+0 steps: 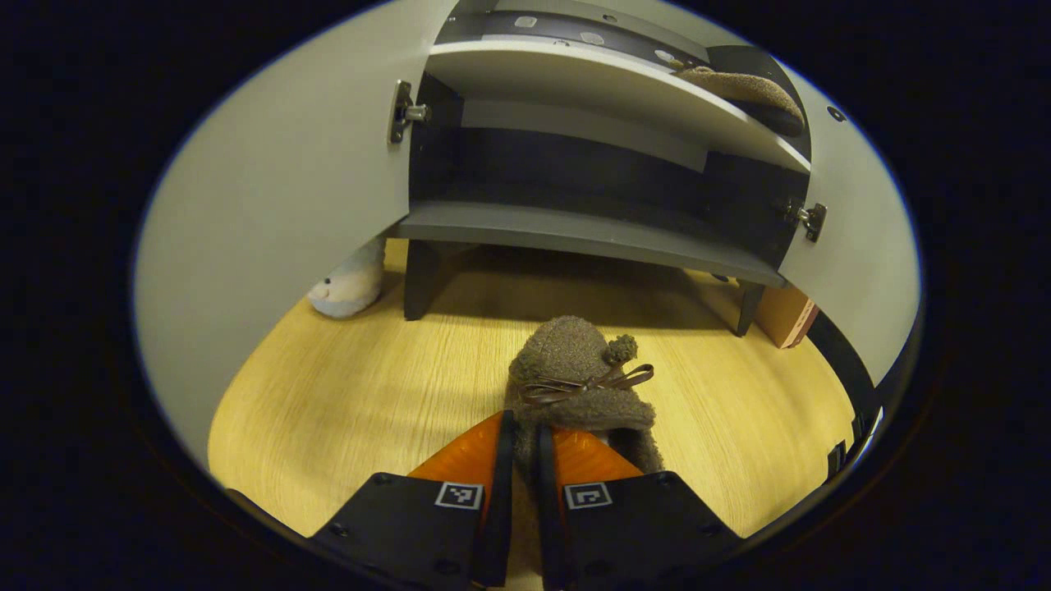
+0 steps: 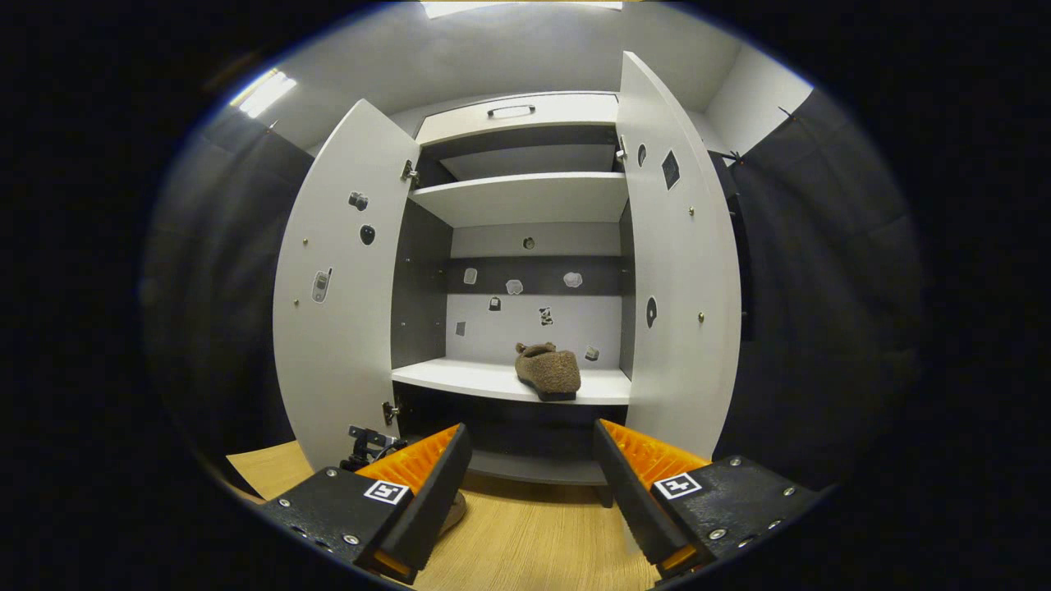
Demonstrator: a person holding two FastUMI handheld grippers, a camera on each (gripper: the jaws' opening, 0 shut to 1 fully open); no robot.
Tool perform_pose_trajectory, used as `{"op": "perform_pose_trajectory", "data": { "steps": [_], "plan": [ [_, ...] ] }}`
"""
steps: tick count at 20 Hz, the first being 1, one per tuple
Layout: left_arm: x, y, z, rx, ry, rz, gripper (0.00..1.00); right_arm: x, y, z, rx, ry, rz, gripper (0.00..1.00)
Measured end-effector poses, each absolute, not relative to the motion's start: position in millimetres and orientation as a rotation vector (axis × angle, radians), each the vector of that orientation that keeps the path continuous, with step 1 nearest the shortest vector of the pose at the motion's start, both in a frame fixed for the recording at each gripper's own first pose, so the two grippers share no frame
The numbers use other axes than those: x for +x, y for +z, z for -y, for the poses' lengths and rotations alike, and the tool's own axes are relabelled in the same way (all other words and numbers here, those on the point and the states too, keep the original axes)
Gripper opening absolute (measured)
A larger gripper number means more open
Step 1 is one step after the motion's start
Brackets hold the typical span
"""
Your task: Grab one shoe with the right hand and put it into the shoe cabinet, grab the other shoe with the left hand and put it into the shoe cabinet; then close the right door with the right hand and the left door with the left hand.
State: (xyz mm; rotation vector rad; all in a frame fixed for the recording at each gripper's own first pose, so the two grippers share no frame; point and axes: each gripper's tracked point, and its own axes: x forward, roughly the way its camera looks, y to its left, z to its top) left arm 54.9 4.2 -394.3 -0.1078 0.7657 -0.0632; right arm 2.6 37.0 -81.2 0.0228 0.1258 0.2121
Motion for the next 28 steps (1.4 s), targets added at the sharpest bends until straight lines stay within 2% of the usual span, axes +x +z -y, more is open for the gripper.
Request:
{"op": "perform_pose_trajectory", "data": {
  "steps": [4,8,13,18,23,28],
  "plan": [
    [30.7,-331.1,-1.1,-0.09,-0.066,-0.683,0.22,4.1,-80.0,-36.3,0.019,0.212,-0.116,0.93],
    [29.0,-236.9,11.0,-0.16,-0.081,-0.544,0.22,7.4,-80.2,-33.8,0.03,0.203,-0.113,0.93],
    [72.0,-131.1,17.4,-0.142,-0.103,-0.407,0.22,10.2,-68.9,-25.3,0.025,0.178,-0.083,0.93],
    [151.0,-59.4,30.0,-0.148,-0.12,-0.293,0.22,9.2,-62.4,-10.8,0.011,0.136,-0.066,0.93],
    [243.0,-37.9,49.7,-0.2,-0.138,-0.313,0.22,6.6,-62.3,-0.5,-0.012,0.103,-0.068,0.93],
    [327.6,-87.3,57.5,-0.252,-0.1,-0.469,0.22,3.1,-60.9,10.5,-0.023,0.081,-0.074,0.93]
  ]
}}
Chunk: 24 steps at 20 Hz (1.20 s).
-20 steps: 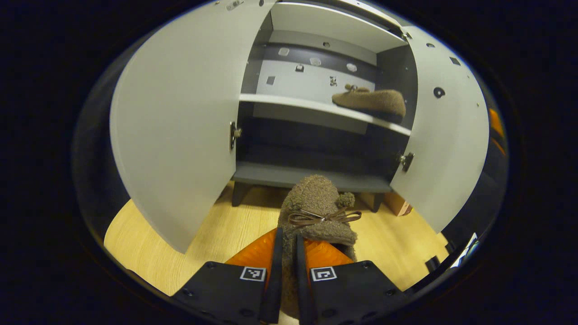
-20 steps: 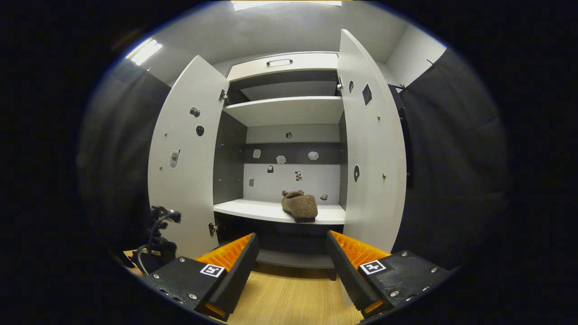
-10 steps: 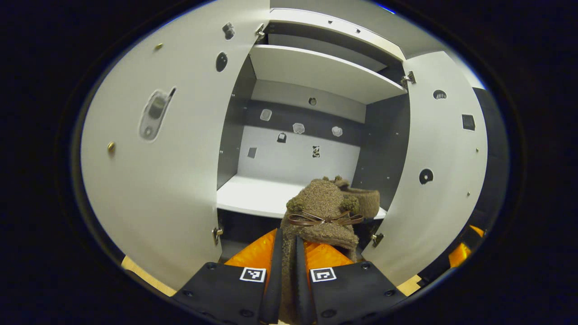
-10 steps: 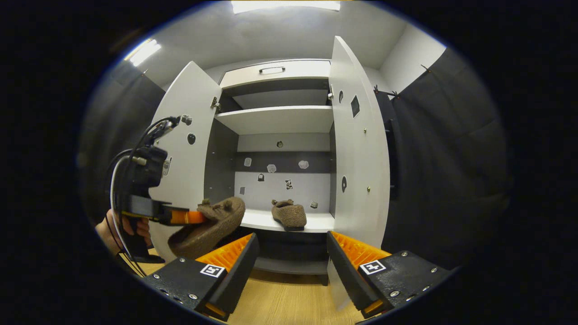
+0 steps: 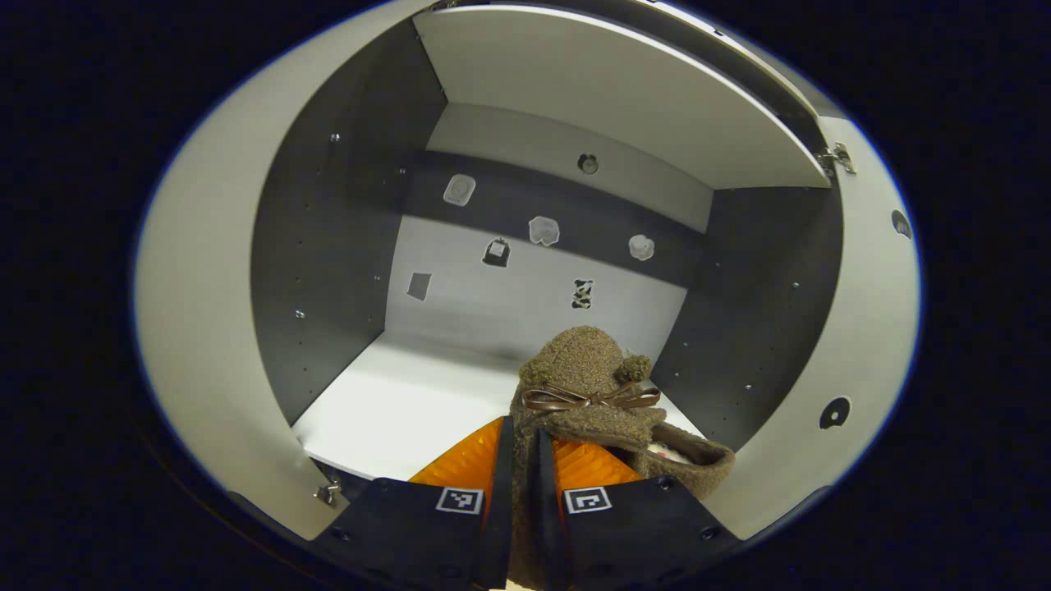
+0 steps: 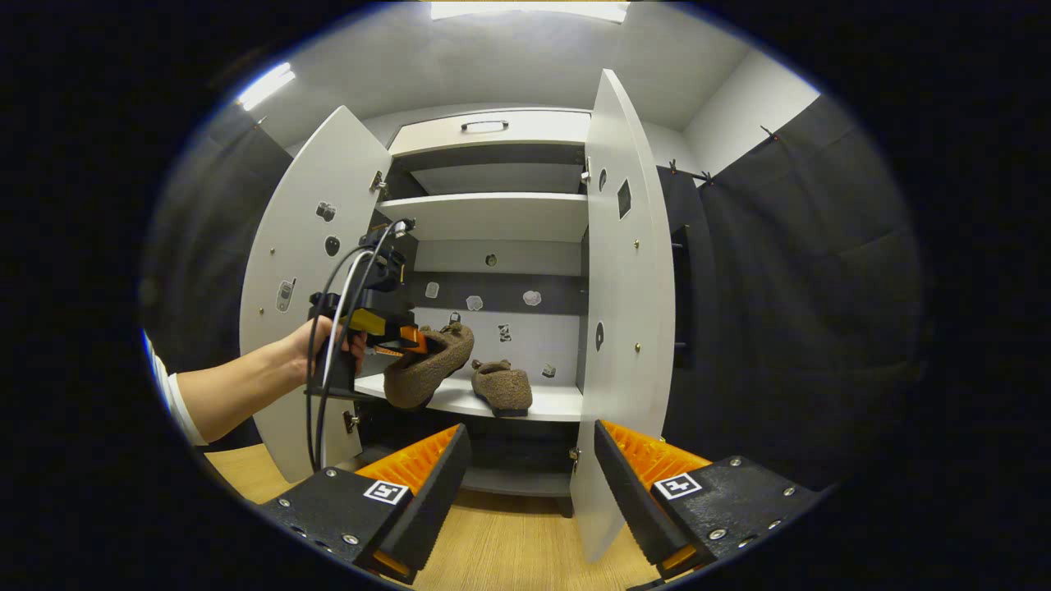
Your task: Grab one shoe with the right hand and put it into the shoe cabinet, grab the other shoe with the left hand and put it into the shoe cabinet; then close the right door with the right hand and the left door with the left hand.
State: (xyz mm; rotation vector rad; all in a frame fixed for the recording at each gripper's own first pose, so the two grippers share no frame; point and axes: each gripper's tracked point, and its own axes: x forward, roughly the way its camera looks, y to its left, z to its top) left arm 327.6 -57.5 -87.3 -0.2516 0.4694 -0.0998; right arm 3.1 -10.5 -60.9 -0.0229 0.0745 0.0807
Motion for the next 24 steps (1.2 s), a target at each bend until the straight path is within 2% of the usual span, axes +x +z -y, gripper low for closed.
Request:
{"op": "perform_pose_trajectory", "data": {
  "steps": [5,7,9,10,11,14,17,18,20,21,22,23,24],
  "plan": [
    [372.5,-141.7,40.2,-0.241,0.023,-0.594,0.22,4.3,-57.4,22.9,-0.03,0.056,-0.07,0.93],
    [381.5,-142.7,37.2,-0.232,0.025,-0.586,0.24,6.1,-58.9,25.4,-0.029,0.05,-0.072,0.93],
    [381.7,-141.9,35.3,-0.213,0.028,-0.585,0.22,8.1,-59.4,27.1,-0.022,0.046,-0.072,0.93],
    [379.6,-142.5,36.2,-0.21,0.026,-0.591,0.31,9.2,-59.6,26.5,-0.019,0.047,-0.069,0.93],
    [379.5,-143.0,36.0,-0.21,0.025,-0.596,0.29,9.1,-59.7,26.0,-0.016,0.048,-0.068,0.93],
    [375.2,-138.2,26.1,-0.151,0.036,-0.59,0.66,12.2,-59.8,22.9,0.0,0.055,-0.057,0.93],
    [364.6,-132.3,23.7,-0.12,0.027,-0.579,0.77,14.0,-60.0,18.5,0.028,0.066,-0.048,0.93],
    [359.7,-127.7,24.4,-0.124,0.023,-0.566,0.84,14.7,-59.3,17.3,0.034,0.07,-0.044,0.93],
    [350.2,-114.8,30.3,-0.168,0.001,-0.533,0.94,16.3,-57.9,14.3,0.042,0.078,-0.032,0.93],
    [344.3,-107.1,30.9,-0.181,-0.004,-0.517,0.94,15.6,-58.3,13.1,0.043,0.081,-0.031,0.93],
    [339.0,-98.7,29.0,-0.181,-0.008,-0.495,0.95,16.0,-58.7,11.7,0.045,0.085,-0.029,0.98],
    [333.1,-89.6,27.7,-0.167,-0.012,-0.468,0.95,16.0,-58.8,10.3,0.046,0.088,-0.029,0.93],
    [326.5,-78.4,28.6,-0.152,-0.023,-0.437,0.96,15.8,-59.0,9.0,0.047,0.092,-0.028,0.93]
  ]
}}
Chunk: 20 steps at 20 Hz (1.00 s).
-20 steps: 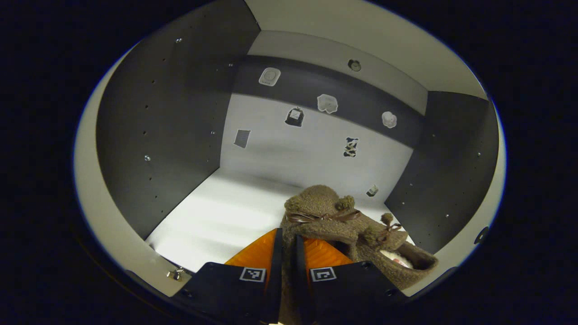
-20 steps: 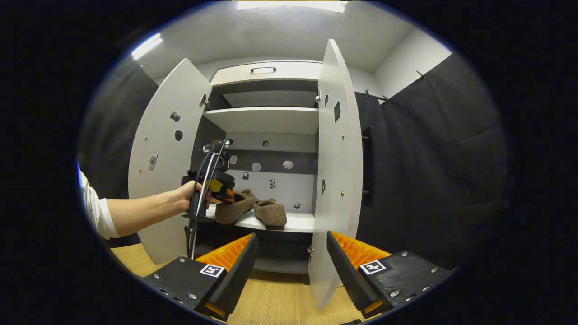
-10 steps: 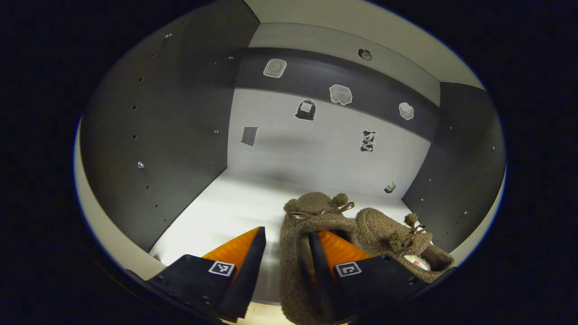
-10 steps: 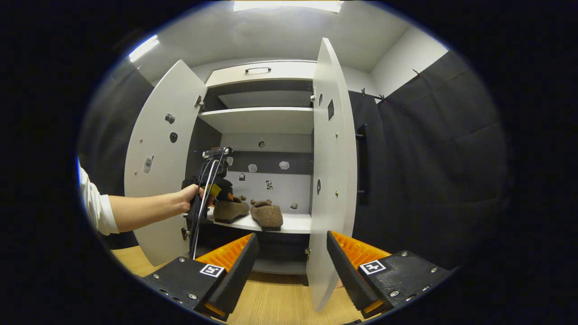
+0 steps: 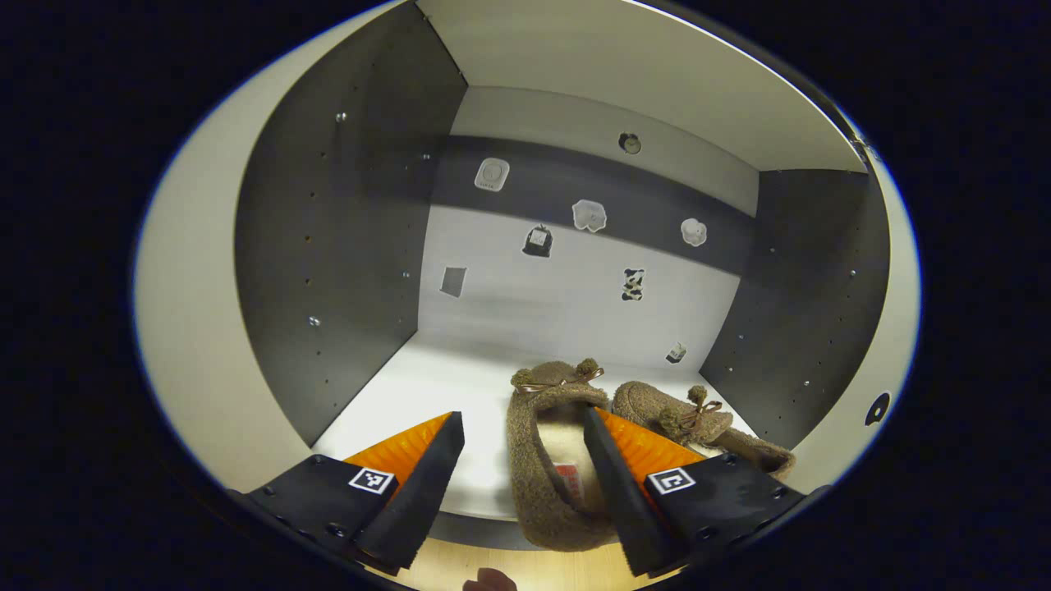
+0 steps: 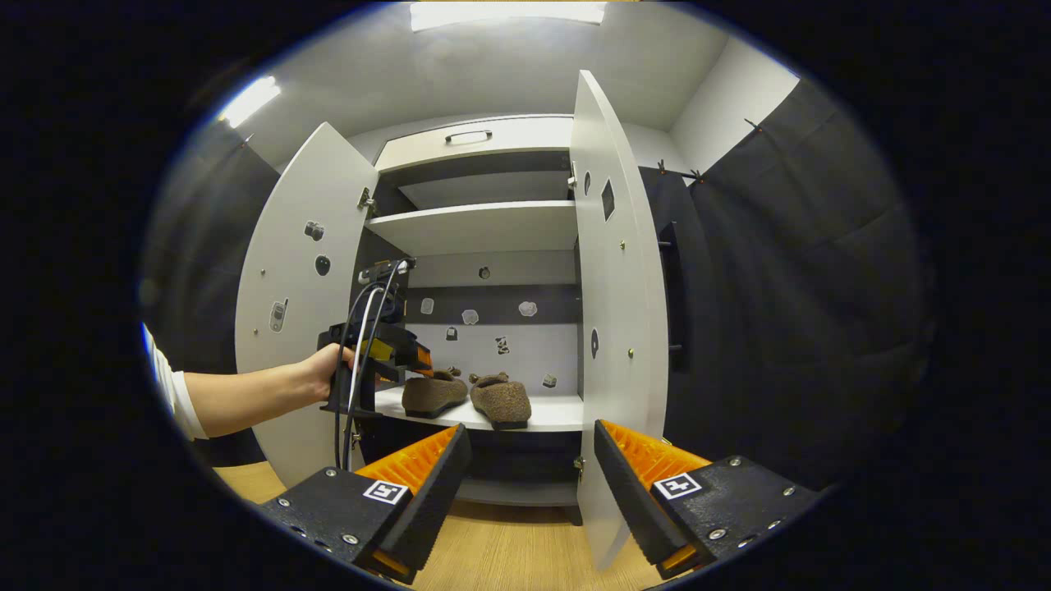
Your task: Grab one shoe with the right hand and put it into the shoe cabinet, grab the other shoe with the left hand and put it into the shoe cabinet; then close the right door with the right hand and the left door with the left hand.
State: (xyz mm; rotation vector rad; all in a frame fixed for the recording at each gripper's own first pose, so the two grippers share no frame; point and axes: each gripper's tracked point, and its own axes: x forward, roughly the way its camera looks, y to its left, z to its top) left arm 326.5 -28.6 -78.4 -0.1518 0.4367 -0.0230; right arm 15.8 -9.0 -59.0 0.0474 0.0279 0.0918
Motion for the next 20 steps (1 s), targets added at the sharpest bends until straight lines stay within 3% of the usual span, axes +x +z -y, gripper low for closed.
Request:
{"op": "perform_pose_trajectory", "data": {
  "steps": [2,3,5,10,20],
  "plan": [
    [306.7,-51.7,33.4,-0.127,-0.056,-0.366,0.98,15.2,-59.0,7.0,0.055,0.098,-0.03,0.93],
    [295.7,-40.4,37.6,-0.126,-0.076,-0.339,0.97,14.1,-58.8,5.4,0.061,0.102,-0.032,0.98],
    [269.6,-17.6,41.4,-0.135,-0.107,-0.282,0.99,12.2,-57.5,3.2,0.067,0.107,-0.031,0.98],
    [202.0,17.0,38.9,-0.112,-0.144,-0.166,0.94,7.1,-52.8,-2.9,0.058,0.122,-0.026,0.93],
    [92.8,-16.2,13.8,-0.07,-0.118,-0.154,1.0,-8.1,-41.8,-29.5,0.107,0.203,-0.024,0.93]
  ]
}}
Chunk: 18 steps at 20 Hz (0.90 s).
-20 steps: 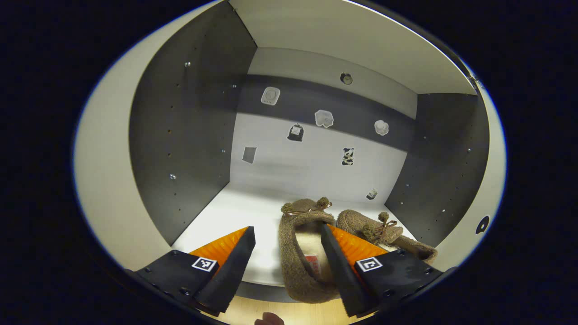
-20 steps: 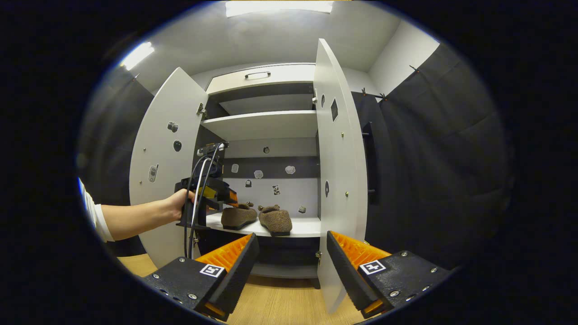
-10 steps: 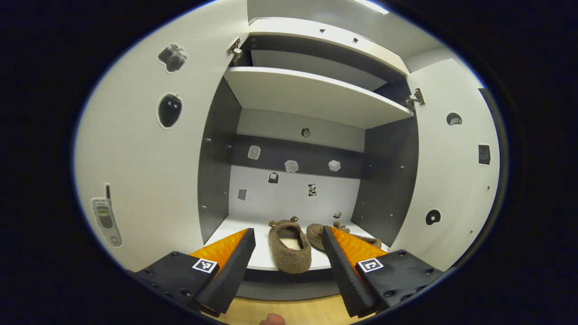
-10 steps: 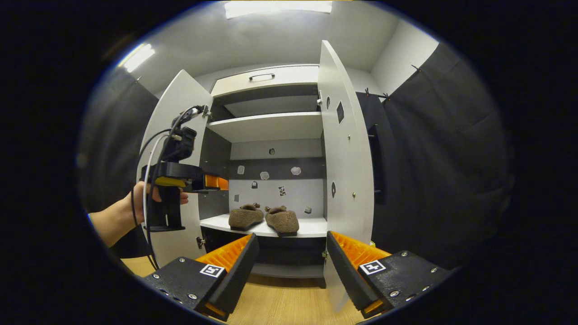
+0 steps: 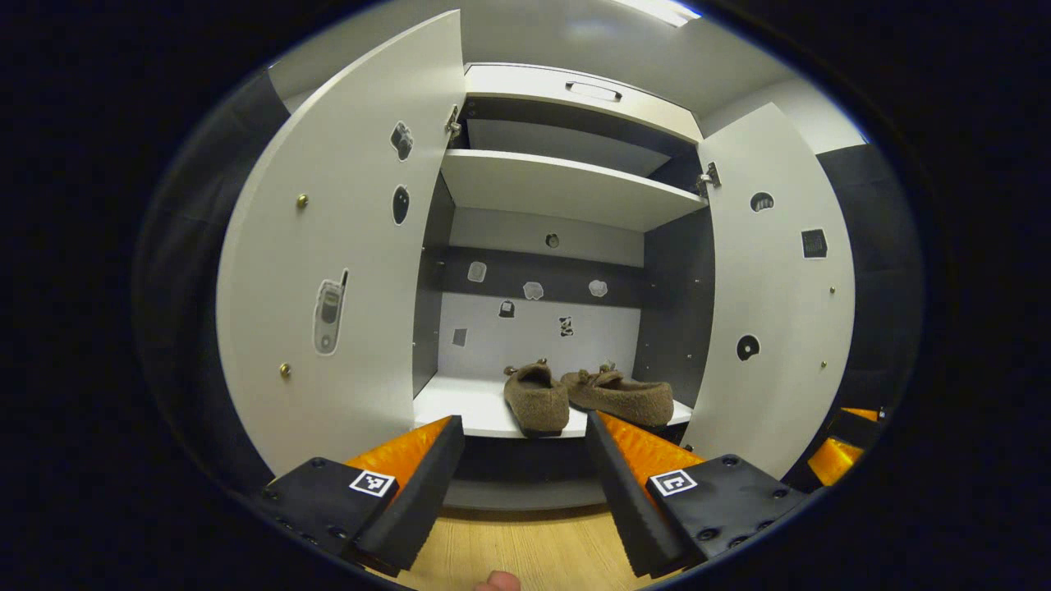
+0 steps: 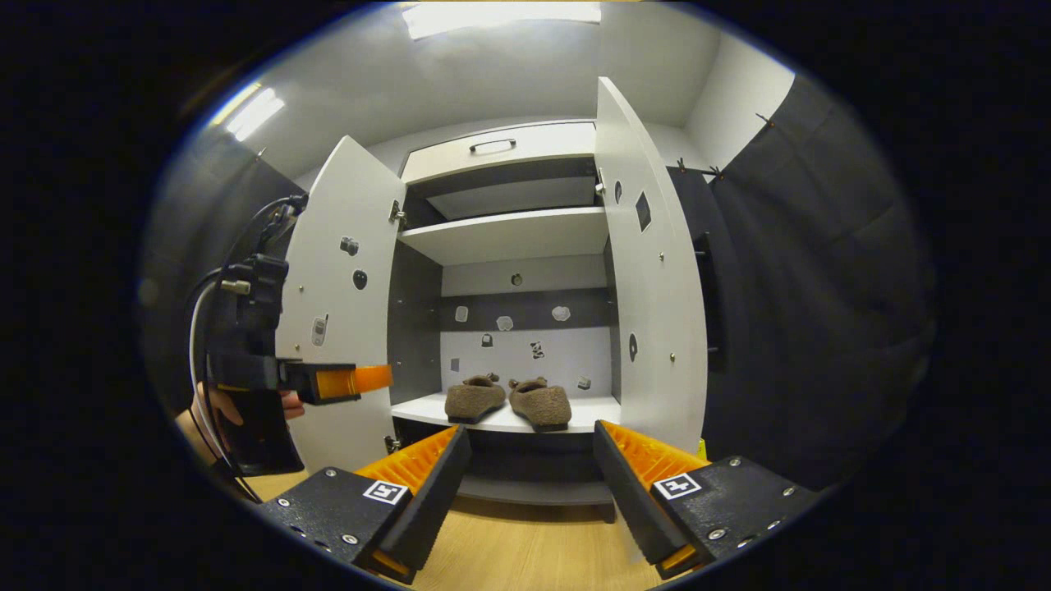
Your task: Grab one shoe with the right hand and put it into the shoe cabinet, grab the other shoe with the left hand and put it into the shoe cabinet; then close the right door with the right hand and the left door with the left hand.
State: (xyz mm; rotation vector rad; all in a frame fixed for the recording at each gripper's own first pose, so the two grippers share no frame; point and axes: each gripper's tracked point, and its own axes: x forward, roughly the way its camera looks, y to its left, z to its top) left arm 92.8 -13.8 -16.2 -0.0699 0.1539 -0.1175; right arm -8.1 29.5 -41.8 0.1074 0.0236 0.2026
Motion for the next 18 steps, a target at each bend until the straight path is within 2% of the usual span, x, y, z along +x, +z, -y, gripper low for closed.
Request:
{"op": "perform_pose_trajectory", "data": {
  "steps": [1,2,3,4,10,13,14,15,16,18],
  "plan": [
    [83.7,-22.2,10.3,-0.066,-0.103,-0.155,1.0,-8.0,-41.7,-29.3,0.109,0.204,-0.025,0.93],
    [74.0,-27.9,7.3,-0.07,-0.092,-0.154,0.97,-7.0,-42.4,-28.6,0.108,0.202,-0.027,0.98],
    [66.2,-33.5,5.3,-0.077,-0.088,-0.156,0.97,-7.5,-43.3,-29.0,0.114,0.203,-0.033,0.98],
    [58.7,-40.4,1.1,-0.077,-0.078,-0.164,1.0,-8.2,-44.0,-29.9,0.127,0.205,-0.037,0.93],
    [31.2,-54.1,-18.3,-0.059,-0.014,-0.128,0.97,-10.4,-44.7,-22.1,0.113,0.186,-0.045,0.93],
    [20.6,-60.0,-21.0,-0.043,0.001,-0.118,0.97,-8.3,-27.4,-0.2,0.088,0.159,-0.025,0.93],
    [16.9,-62.4,-18.9,-0.05,-0.003,-0.117,1.0,-6.6,-19.5,10.2,0.077,0.145,-0.016,0.93],
    [14.7,-64.3,-17.1,-0.059,-0.012,-0.118,1.0,-4.2,-9.5,21.9,0.065,0.13,-0.002,0.98],
    [12.6,-67.4,-14.0,-0.066,-0.021,-0.124,1.0,-1.3,0.5,35.1,0.051,0.11,0.015,0.93],
    [7.9,-72.6,-9.5,-0.075,-0.037,-0.132,0.97,8.3,17.9,66.7,0.007,0.051,0.039,0.93]
  ]
}}
